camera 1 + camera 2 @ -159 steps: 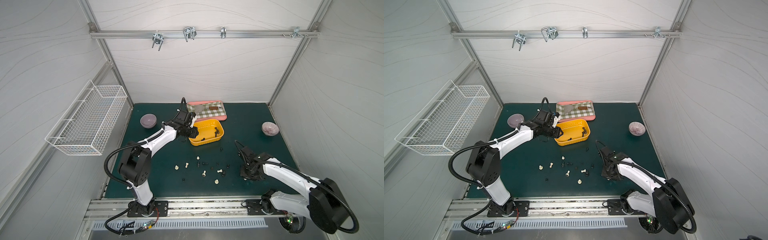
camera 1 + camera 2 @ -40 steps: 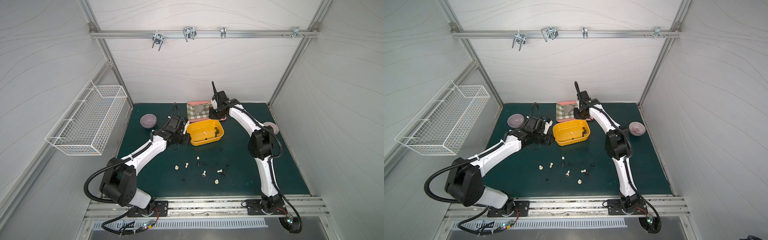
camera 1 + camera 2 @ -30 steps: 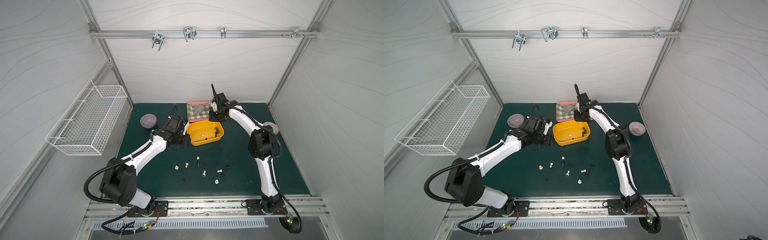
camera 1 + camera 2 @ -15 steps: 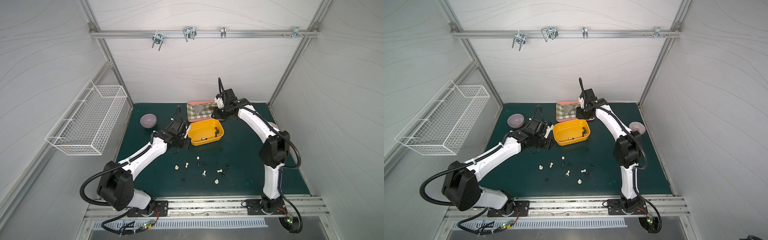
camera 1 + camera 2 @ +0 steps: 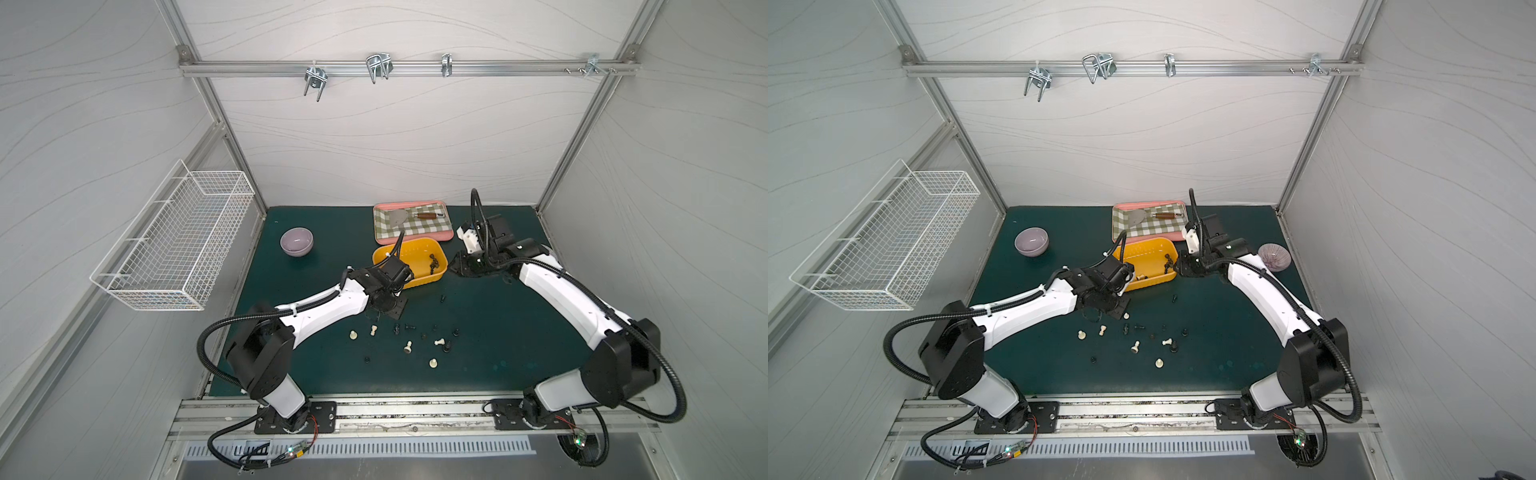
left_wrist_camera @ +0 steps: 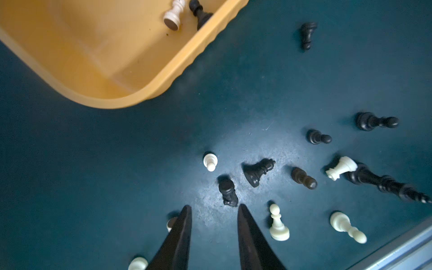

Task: Put the chess pieces into the storage box
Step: Pick up the chess piece at the center of the board.

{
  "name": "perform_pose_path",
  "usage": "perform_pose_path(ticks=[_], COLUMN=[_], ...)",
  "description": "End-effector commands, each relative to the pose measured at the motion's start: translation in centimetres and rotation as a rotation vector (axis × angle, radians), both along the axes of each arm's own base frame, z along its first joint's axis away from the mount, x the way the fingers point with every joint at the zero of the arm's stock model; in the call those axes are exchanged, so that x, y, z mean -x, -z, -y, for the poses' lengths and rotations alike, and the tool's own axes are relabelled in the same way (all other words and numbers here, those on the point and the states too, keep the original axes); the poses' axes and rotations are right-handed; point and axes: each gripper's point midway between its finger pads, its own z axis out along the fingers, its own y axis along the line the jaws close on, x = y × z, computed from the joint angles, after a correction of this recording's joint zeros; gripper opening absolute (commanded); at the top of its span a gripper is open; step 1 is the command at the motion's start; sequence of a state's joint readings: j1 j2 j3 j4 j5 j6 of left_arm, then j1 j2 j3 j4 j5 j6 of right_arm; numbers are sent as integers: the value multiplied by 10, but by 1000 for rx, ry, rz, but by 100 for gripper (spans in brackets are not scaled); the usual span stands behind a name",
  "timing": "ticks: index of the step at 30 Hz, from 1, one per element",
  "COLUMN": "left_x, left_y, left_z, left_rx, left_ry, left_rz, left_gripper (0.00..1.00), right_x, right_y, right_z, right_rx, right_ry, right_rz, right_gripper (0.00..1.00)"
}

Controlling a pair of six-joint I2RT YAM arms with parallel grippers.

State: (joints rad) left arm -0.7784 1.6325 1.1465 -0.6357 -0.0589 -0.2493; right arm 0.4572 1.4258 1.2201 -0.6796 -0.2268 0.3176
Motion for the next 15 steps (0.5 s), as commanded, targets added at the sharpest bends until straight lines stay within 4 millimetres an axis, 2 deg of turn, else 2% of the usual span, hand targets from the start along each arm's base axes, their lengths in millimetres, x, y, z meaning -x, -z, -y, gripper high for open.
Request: perform_pose_path(ticks=[1,7,15], left_x=[-14,-22,-25], left_y=[-2,10,20], left_z=[6,12,9], left_rx=[-23,-43,-114], left_ry=[-83,-103,-43], left_rz=[42,43,36], left_gripper=[35,36,37], right_x=[18,38,42], right_y=[-1,10,20], right_z=[8,20,23], right_rx=[-26,-44,-46], right_ry=[0,30,53], right_rz=[1,-41,-69], right_gripper=[28,28,28])
